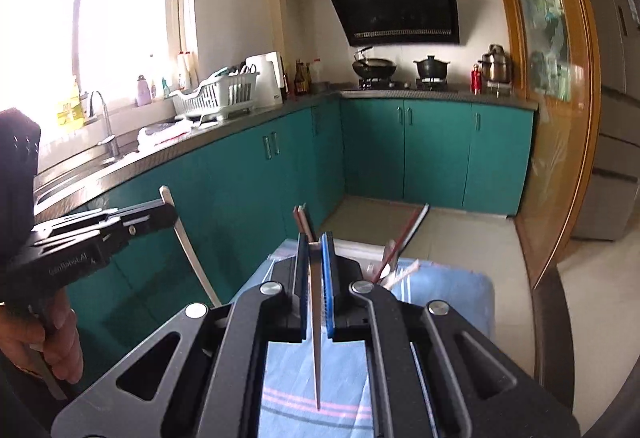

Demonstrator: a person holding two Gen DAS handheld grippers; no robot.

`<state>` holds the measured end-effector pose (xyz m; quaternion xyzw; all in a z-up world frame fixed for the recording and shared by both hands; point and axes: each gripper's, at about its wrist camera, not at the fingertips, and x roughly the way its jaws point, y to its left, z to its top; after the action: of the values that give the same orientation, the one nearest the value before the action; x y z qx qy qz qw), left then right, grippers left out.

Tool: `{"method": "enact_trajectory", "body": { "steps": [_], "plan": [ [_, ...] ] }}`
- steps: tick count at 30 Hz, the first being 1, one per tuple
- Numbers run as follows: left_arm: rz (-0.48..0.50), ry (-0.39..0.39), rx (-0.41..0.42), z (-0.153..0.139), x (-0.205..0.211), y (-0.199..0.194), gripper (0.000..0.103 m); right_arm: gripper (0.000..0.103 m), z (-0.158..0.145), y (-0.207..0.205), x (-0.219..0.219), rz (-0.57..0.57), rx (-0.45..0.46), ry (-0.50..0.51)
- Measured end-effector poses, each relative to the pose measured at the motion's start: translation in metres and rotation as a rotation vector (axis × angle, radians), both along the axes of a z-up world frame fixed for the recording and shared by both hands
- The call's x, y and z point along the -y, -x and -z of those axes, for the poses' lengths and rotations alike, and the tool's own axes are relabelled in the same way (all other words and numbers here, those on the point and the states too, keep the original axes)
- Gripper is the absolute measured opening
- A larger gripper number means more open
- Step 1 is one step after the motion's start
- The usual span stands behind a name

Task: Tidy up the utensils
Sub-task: 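Lower both light chopsticks into the caddy and open both tools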

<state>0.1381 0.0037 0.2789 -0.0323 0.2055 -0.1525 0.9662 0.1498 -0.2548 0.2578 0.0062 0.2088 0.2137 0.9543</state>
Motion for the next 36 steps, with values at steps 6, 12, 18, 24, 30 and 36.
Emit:
{"method": "enact_trajectory", "body": {
  "steps": [6,12,18,24,30,36],
  "plan": [
    [-0.039,0.048,0.038,-0.034,-0.003,-0.050,0.006,0.007,-0.036,-0.030,-0.001,0.032,0.040,-0.002],
    [-0.059,0.087,0.068,-0.047,0.005,-0.100,0.006,0.007,-0.057,-0.069,0.003,0.065,0.071,-0.044],
    [-0.065,0.078,0.057,-0.022,0.019,-0.141,0.006,0.007,-0.050,-0.117,0.003,0.102,0.060,-0.060],
    [-0.069,0.070,-0.004,0.029,0.021,-0.175,0.006,0.007,-0.028,-0.145,-0.004,0.124,0.060,-0.060],
    [-0.071,0.046,-0.060,0.074,0.024,-0.191,0.006,0.007,0.002,-0.160,-0.012,0.129,0.038,-0.036],
    [-0.072,-0.016,-0.063,0.094,0.035,-0.189,0.013,0.018,0.029,-0.173,-0.019,0.122,-0.022,0.010]
  ]
}}
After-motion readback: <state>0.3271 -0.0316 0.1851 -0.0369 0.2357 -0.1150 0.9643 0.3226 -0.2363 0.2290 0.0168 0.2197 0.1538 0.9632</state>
